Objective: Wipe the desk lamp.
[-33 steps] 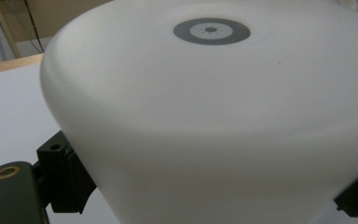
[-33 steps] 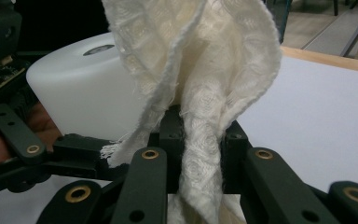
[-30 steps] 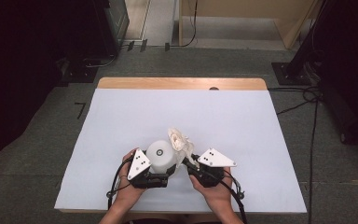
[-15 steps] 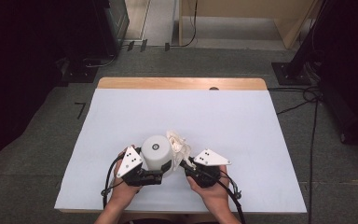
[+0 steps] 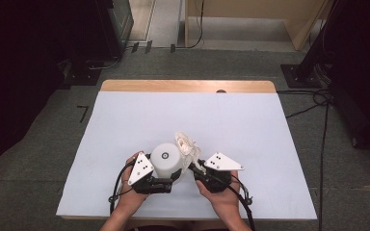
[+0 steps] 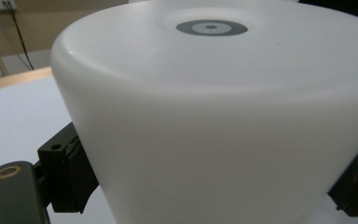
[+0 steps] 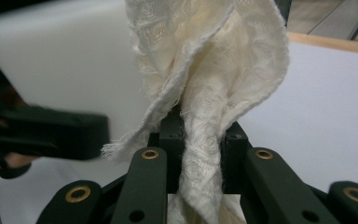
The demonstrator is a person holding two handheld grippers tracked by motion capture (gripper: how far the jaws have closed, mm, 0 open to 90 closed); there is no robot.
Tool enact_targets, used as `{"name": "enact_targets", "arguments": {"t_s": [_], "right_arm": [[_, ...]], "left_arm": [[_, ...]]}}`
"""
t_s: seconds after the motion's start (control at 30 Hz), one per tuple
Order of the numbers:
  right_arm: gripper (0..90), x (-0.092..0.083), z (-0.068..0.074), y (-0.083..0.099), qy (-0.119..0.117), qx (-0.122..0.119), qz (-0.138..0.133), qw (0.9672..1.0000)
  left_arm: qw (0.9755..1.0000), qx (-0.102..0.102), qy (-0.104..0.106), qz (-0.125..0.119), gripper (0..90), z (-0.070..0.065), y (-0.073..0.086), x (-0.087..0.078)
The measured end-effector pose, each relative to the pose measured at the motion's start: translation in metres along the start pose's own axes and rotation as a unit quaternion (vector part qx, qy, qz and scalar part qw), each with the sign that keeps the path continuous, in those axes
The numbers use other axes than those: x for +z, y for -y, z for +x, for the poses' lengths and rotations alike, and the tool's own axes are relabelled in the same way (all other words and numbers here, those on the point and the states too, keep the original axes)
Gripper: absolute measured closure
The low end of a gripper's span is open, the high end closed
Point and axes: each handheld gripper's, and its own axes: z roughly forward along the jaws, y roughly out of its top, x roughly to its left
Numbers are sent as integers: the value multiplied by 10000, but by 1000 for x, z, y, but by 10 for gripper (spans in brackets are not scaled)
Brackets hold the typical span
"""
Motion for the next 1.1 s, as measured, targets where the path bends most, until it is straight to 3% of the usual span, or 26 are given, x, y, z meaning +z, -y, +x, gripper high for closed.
{"name": "enact_targets", "arguments": {"t_s": [0.1,0.23,0.5,0.6,0.67,0.83,1.03,1.07,1.1], "right_arm": [[765,5,1,5,-13,62,128,9999],[765,8,4,6,-30,9,193,9998],[765,-3,2,-3,56,14,-57,10000],[765,-7,0,-5,241,-59,-154,9996],[764,-8,-2,-6,260,-50,-157,9995],[764,-6,-3,-4,255,-48,-123,9996],[763,-5,-3,-3,254,-44,-91,9996],[764,-5,-3,-2,252,-35,-89,9996],[764,-5,-4,-2,250,-27,-89,9996]], "left_arm": [[9998,-14,-13,-194,83,1,-6,-7],[9990,-212,62,-390,83,7,-8,-11],[10000,17,-71,-47,83,5,5,4],[9997,72,-242,32,82,11,17,11],[9992,20,-380,130,82,17,24,15],[9970,219,-634,380,82,22,36,21],[9970,234,-631,372,81,23,39,20],[9966,61,-729,391,78,22,40,18],[9960,44,-793,403,61,21,39,18]]}}
